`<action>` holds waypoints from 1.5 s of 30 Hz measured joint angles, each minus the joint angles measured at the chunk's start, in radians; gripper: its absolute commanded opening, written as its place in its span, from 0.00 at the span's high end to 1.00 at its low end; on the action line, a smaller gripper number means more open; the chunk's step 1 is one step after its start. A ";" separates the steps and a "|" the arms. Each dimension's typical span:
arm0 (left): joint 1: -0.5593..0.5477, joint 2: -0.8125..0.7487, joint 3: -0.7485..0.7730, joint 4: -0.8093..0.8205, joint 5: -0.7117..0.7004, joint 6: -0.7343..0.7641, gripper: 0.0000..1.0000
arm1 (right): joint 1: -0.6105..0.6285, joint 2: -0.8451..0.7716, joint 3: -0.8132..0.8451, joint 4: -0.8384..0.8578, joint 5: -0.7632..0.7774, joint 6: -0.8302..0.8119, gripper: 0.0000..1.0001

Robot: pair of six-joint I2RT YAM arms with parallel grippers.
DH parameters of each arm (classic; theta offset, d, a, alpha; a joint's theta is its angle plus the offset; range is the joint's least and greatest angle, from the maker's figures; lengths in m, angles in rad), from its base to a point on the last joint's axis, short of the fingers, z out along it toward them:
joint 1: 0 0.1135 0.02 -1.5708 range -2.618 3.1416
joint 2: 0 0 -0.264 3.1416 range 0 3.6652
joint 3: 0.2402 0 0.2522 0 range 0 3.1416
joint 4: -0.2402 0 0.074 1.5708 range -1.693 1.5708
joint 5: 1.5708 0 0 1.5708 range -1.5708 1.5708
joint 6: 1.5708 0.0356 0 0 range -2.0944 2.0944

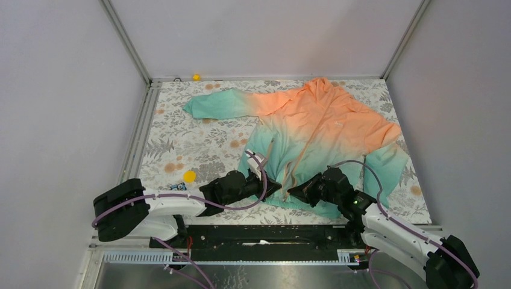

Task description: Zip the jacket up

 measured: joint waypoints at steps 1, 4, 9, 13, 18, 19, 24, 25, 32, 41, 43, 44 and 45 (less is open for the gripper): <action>0.000 -0.004 0.002 -0.016 -0.006 -0.003 1.00 | 0.000 0.007 0.015 -0.025 0.008 -0.024 1.00; 0.000 -0.006 0.004 -0.049 -0.014 -0.011 1.00 | -0.002 0.037 0.078 -0.127 0.034 -0.105 1.00; 0.000 -0.003 0.004 -0.076 -0.016 -0.021 1.00 | -0.003 0.137 0.213 -0.284 0.048 -0.196 1.00; 0.000 0.004 0.008 -0.069 -0.016 -0.027 1.00 | -0.003 0.213 0.289 -0.349 0.048 -0.233 1.00; 0.000 0.031 0.015 -0.050 -0.016 -0.035 1.00 | -0.003 0.230 0.291 -0.368 0.033 -0.238 1.00; 0.000 0.040 0.019 -0.047 -0.016 -0.035 1.00 | -0.003 0.234 0.291 -0.366 0.030 -0.237 1.00; 0.000 0.092 0.036 -0.005 -0.015 -0.039 1.00 | -0.003 0.264 0.291 -0.347 0.013 -0.218 1.00; 0.000 0.098 0.036 0.003 -0.015 -0.039 1.00 | -0.003 0.266 0.288 -0.336 0.008 -0.212 1.00; 0.000 0.124 0.036 0.058 -0.005 -0.042 1.00 | -0.004 0.275 0.277 -0.293 0.004 -0.185 1.00; 0.000 0.119 0.031 0.075 -0.003 -0.043 1.00 | -0.015 0.258 0.263 -0.283 0.007 -0.157 1.00; 0.000 0.114 0.029 0.074 -0.003 -0.043 1.00 | -0.017 0.252 0.262 -0.284 0.007 -0.157 1.00; 0.000 0.112 0.028 0.074 -0.003 -0.043 1.00 | -0.017 0.248 0.262 -0.284 0.007 -0.157 1.00; 0.000 0.111 0.028 0.074 -0.003 -0.043 1.00 | -0.018 0.242 0.261 -0.284 0.008 -0.156 1.00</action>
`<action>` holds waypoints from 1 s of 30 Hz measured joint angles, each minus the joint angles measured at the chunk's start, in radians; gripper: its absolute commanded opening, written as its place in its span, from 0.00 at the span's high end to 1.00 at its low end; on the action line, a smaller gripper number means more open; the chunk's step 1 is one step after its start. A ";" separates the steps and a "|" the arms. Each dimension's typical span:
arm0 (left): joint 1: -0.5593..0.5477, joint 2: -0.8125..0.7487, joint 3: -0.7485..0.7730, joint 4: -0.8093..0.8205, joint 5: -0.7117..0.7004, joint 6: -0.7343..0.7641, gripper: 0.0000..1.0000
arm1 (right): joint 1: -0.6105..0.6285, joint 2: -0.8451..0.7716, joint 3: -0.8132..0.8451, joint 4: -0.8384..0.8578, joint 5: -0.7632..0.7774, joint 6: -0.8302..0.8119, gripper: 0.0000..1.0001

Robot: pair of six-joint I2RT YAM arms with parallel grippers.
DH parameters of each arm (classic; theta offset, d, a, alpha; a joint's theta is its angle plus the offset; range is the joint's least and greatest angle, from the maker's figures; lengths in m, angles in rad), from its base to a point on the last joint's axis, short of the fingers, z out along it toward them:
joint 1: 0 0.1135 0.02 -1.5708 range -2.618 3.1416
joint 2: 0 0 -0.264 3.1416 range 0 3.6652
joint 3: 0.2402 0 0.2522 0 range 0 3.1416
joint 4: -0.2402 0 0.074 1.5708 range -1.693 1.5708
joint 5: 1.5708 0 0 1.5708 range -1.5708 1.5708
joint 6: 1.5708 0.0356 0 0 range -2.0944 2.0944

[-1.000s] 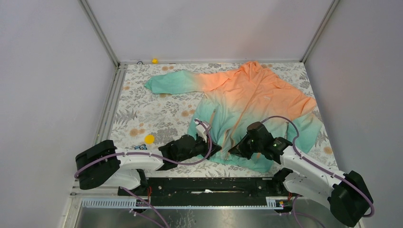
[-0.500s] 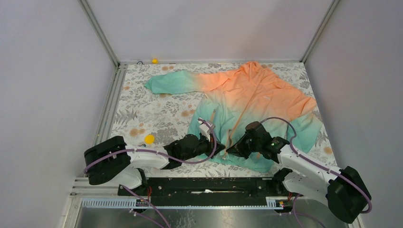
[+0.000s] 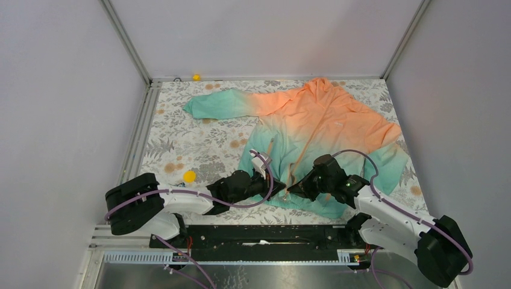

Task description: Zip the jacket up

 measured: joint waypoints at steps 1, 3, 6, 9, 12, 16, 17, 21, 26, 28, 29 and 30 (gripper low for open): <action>0.000 0.000 0.000 0.000 0.000 0.000 1.00 | 0.000 -0.006 -0.001 -0.001 0.001 0.001 1.00; 0.000 0.000 0.000 0.000 0.000 -0.001 1.00 | -0.001 -0.016 -0.003 -0.002 0.001 0.005 1.00; -0.001 0.000 0.000 0.000 0.000 -0.003 1.00 | -0.006 -0.021 -0.003 -0.003 0.001 0.007 1.00; -0.001 0.000 0.000 0.000 0.000 -0.003 1.00 | -0.009 -0.021 -0.004 -0.003 0.001 0.010 1.00; -0.001 0.000 0.000 0.000 0.000 -0.003 1.00 | -0.012 -0.024 -0.004 -0.003 0.001 0.012 1.00; -0.001 -0.002 -0.005 -0.001 0.000 -0.003 1.00 | -0.017 -0.028 -0.004 -0.003 0.000 0.015 1.00; -0.002 -0.003 -0.006 -0.001 0.000 -0.003 1.00 | -0.018 -0.029 -0.005 -0.003 0.000 0.017 1.00; -0.003 -0.003 -0.006 -0.001 0.000 -0.003 1.00 | -0.018 -0.039 -0.010 -0.003 0.000 0.018 1.00; -0.003 -0.021 -0.006 -0.007 -0.003 -0.007 1.00 | -0.018 -0.037 -0.019 0.006 -0.004 0.015 1.00; -0.003 -0.048 -0.006 -0.019 -0.007 -0.006 1.00 | -0.019 -0.031 -0.037 0.025 -0.013 0.014 1.00; -0.003 -0.060 -0.006 -0.023 -0.010 -0.006 1.00 | -0.019 -0.026 -0.045 0.032 -0.019 0.014 1.00; -0.003 -0.073 -0.006 -0.024 -0.014 -0.006 1.00 | -0.019 -0.022 -0.054 0.035 -0.026 0.014 1.00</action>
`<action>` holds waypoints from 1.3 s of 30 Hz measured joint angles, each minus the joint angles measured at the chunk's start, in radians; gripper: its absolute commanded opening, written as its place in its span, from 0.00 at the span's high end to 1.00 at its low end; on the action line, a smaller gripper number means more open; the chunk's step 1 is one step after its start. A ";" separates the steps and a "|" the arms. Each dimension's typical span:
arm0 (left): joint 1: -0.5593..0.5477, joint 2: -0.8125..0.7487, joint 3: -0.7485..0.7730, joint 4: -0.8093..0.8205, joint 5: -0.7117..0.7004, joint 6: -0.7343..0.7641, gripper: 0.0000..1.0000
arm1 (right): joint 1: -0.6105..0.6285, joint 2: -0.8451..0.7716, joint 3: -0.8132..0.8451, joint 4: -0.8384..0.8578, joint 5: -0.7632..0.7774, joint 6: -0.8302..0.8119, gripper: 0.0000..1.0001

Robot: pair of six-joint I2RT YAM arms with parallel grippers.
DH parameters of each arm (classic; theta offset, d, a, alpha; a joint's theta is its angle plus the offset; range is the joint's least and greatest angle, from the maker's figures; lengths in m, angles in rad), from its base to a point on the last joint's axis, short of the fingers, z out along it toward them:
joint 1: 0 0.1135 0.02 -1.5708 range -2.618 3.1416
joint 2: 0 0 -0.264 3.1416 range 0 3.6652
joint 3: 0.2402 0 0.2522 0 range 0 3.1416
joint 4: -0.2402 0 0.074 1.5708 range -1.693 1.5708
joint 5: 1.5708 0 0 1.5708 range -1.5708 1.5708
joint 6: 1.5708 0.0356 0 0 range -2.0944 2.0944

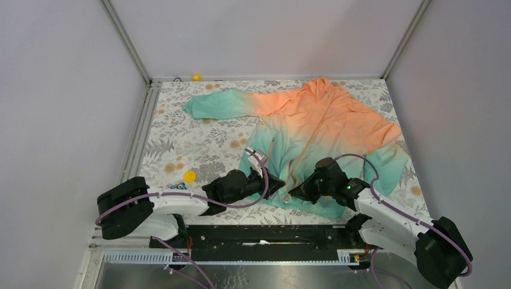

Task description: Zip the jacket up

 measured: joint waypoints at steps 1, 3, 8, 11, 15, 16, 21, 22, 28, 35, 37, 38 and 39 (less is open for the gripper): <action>0.000 -0.006 0.000 0.001 -0.003 0.000 1.00 | 0.000 0.002 -0.005 0.001 -0.002 0.000 1.00; 0.000 -0.010 0.000 0.000 -0.007 0.000 1.00 | 0.000 0.002 -0.008 0.002 -0.003 0.000 1.00; 0.000 -0.002 0.000 -0.006 -0.013 -0.002 1.00 | 0.000 -0.019 -0.008 0.019 -0.003 0.000 1.00; 0.000 0.014 0.000 -0.006 -0.014 -0.007 1.00 | 0.000 -0.021 -0.008 0.022 -0.003 0.000 1.00; -0.002 0.034 0.000 -0.007 -0.014 -0.008 1.00 | 0.000 -0.021 -0.008 0.023 -0.003 0.000 1.00; -0.003 0.037 0.000 -0.007 -0.014 -0.008 1.00 | 0.000 -0.021 -0.008 0.023 -0.003 0.000 1.00; -0.005 0.040 0.000 -0.007 -0.014 -0.008 1.00 | 0.000 -0.035 -0.008 0.024 -0.003 0.003 1.00; -0.005 0.040 0.000 -0.007 -0.014 -0.008 1.00 | 0.000 -0.036 -0.008 0.025 -0.003 0.004 1.00; -0.005 0.049 0.000 -0.006 -0.013 -0.008 1.00 | 0.000 -0.036 -0.008 0.026 -0.003 0.004 1.00; -0.008 0.052 0.000 -0.007 -0.013 -0.008 1.00 | 0.000 -0.036 -0.008 0.029 -0.003 0.011 1.00; -0.008 0.052 0.000 -0.007 -0.013 -0.008 1.00 | 0.000 -0.035 -0.008 0.035 -0.003 0.015 1.00; -0.009 0.052 0.000 -0.007 -0.013 -0.008 1.00 | 0.000 -0.035 -0.008 0.040 -0.003 0.017 1.00; -0.010 0.052 0.000 -0.007 -0.013 -0.008 1.00 | 0.000 -0.035 -0.008 0.042 -0.003 0.018 1.00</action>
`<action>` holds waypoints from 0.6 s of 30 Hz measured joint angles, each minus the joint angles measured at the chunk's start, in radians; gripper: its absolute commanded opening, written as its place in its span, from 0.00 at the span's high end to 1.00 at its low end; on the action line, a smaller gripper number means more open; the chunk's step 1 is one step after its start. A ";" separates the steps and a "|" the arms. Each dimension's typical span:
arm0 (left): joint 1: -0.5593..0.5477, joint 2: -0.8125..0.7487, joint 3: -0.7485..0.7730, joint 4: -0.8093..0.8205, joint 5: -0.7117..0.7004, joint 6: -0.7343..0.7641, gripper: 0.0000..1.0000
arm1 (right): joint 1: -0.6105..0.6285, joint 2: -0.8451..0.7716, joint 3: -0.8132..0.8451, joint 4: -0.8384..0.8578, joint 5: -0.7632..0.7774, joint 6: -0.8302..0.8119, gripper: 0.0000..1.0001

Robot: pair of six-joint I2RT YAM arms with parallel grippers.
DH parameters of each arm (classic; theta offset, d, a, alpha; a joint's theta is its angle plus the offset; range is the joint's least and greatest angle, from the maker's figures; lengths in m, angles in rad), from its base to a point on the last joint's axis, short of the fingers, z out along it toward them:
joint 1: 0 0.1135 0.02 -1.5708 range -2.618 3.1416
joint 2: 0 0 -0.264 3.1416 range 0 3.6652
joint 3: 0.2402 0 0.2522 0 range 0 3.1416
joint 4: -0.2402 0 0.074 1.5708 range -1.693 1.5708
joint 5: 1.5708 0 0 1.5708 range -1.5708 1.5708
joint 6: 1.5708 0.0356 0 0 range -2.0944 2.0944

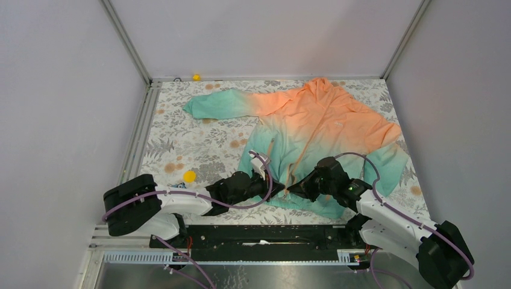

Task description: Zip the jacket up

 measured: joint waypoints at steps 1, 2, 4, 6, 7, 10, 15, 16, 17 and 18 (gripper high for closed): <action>-0.001 0.000 0.000 0.000 0.000 0.000 1.00 | 0.000 0.000 0.000 0.001 0.000 0.001 1.00; -0.001 0.001 0.000 0.000 0.000 0.000 1.00 | 0.000 0.000 0.000 0.001 0.000 0.001 1.00; -0.002 0.005 0.000 0.000 0.000 0.000 1.00 | 0.000 0.000 0.000 0.002 0.000 0.004 1.00; -0.003 0.007 0.000 0.000 0.000 0.000 1.00 | -0.002 0.000 0.000 0.002 0.000 0.005 1.00; -0.003 0.007 0.000 0.000 0.000 0.000 1.00 | -0.003 0.000 0.000 0.002 0.000 0.006 1.00; -0.005 0.007 0.000 0.001 0.000 0.000 1.00 | -0.007 0.000 -0.004 0.003 0.000 0.011 1.00; -0.009 0.008 0.000 0.006 0.002 0.000 1.00 | -0.011 0.000 -0.015 0.021 -0.002 0.039 1.00; -0.010 0.010 0.000 0.008 0.002 0.000 1.00 | -0.011 0.003 -0.016 0.027 -0.004 0.048 1.00; -0.010 0.012 0.000 0.008 0.002 0.000 1.00 | -0.012 0.006 -0.016 0.035 -0.008 0.057 1.00; -0.010 0.014 0.000 0.007 0.002 0.000 1.00 | -0.013 0.008 -0.016 0.043 -0.012 0.065 1.00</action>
